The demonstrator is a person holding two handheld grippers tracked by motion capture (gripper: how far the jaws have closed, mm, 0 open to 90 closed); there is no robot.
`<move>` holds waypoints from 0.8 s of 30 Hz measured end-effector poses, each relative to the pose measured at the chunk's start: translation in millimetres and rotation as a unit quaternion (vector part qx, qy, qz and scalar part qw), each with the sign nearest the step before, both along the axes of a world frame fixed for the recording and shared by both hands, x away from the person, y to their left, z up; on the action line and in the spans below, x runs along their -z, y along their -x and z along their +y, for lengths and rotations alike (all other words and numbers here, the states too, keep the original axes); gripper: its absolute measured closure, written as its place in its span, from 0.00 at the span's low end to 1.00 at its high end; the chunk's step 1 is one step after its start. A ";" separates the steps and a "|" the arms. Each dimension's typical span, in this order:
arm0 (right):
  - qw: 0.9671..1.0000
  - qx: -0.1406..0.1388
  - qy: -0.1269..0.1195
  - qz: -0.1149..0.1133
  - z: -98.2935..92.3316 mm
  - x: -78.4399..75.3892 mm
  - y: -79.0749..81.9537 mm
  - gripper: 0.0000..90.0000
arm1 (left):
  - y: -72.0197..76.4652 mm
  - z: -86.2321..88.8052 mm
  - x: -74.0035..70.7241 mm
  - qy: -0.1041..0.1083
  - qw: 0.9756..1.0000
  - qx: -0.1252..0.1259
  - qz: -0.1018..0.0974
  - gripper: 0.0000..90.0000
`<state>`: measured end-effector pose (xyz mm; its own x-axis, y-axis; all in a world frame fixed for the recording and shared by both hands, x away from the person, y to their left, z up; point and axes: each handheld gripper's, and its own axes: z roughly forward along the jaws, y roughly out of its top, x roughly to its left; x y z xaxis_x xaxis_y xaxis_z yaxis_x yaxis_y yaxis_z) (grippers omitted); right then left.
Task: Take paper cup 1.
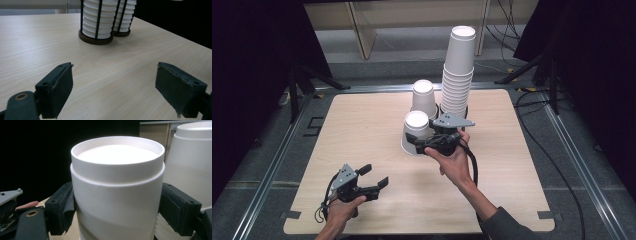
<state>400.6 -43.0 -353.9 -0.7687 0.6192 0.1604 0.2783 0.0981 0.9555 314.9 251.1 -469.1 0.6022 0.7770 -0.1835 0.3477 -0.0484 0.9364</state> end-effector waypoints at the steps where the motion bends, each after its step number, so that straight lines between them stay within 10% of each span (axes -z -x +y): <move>1: 1.000 -0.004 0.001 -0.006 -0.3 1.8 -0.9 0.23 | 0.0 0.0 0.0 0.000 1.000 0.000 0.000 0.16; 24: 0.997 -0.070 0.010 0.030 25.3 40.3 9.9 0.23 | 5.5 -2.7 -3.9 0.001 1.000 0.025 -0.016 0.16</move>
